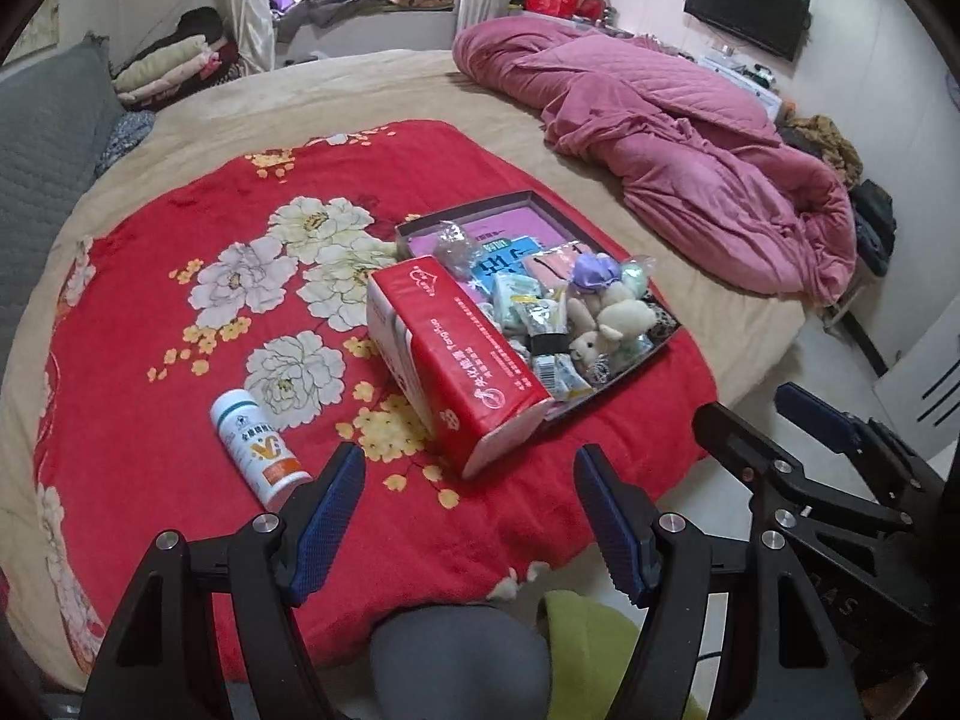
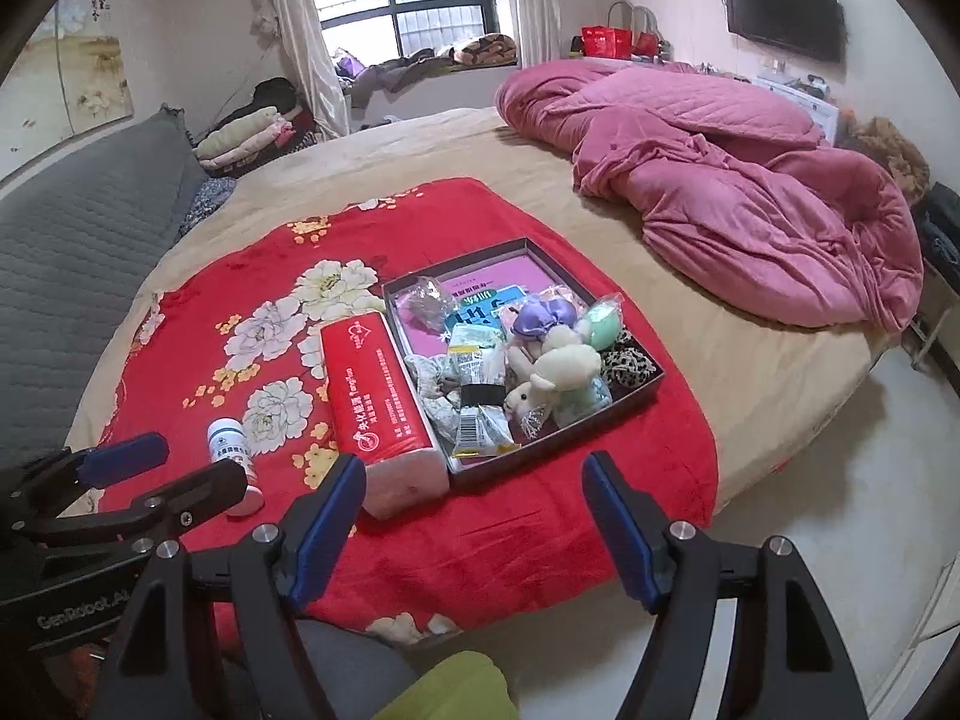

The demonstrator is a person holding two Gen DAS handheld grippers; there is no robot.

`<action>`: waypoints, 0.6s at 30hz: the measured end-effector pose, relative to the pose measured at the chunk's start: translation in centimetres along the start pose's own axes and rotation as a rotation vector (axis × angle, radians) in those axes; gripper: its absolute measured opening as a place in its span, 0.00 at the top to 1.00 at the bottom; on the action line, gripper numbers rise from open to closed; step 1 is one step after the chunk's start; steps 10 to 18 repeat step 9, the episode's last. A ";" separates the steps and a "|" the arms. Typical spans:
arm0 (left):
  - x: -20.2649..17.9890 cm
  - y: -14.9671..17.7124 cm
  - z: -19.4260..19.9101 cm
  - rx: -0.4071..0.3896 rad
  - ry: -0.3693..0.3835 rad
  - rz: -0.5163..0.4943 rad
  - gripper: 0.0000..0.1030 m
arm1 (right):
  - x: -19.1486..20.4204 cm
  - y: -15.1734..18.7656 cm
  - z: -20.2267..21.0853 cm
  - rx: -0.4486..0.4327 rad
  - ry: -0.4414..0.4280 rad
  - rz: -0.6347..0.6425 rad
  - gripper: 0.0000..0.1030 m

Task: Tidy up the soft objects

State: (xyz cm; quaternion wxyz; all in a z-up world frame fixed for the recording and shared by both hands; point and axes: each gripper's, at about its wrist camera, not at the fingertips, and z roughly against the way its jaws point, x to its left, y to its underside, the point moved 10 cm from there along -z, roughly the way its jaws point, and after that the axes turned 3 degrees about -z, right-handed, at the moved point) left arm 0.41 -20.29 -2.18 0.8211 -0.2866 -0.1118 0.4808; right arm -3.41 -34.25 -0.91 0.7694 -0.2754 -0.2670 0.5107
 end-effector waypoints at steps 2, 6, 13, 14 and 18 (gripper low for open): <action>-0.1 0.1 0.2 0.008 0.023 0.008 0.29 | 0.0 0.0 0.3 -0.005 0.000 -0.001 0.28; 0.1 0.0 0.8 -0.013 -0.025 -0.010 0.29 | -0.1 0.0 1.0 -0.015 0.006 0.004 0.28; 0.1 0.0 1.0 -0.025 -0.050 -0.023 0.29 | -0.1 0.2 1.4 -0.014 0.004 -0.002 0.28; 0.1 0.0 1.0 -0.025 -0.050 -0.023 0.29 | -0.1 0.2 1.4 -0.014 0.004 -0.002 0.28; 0.1 0.0 1.0 -0.025 -0.050 -0.023 0.29 | -0.1 0.2 1.4 -0.014 0.004 -0.002 0.28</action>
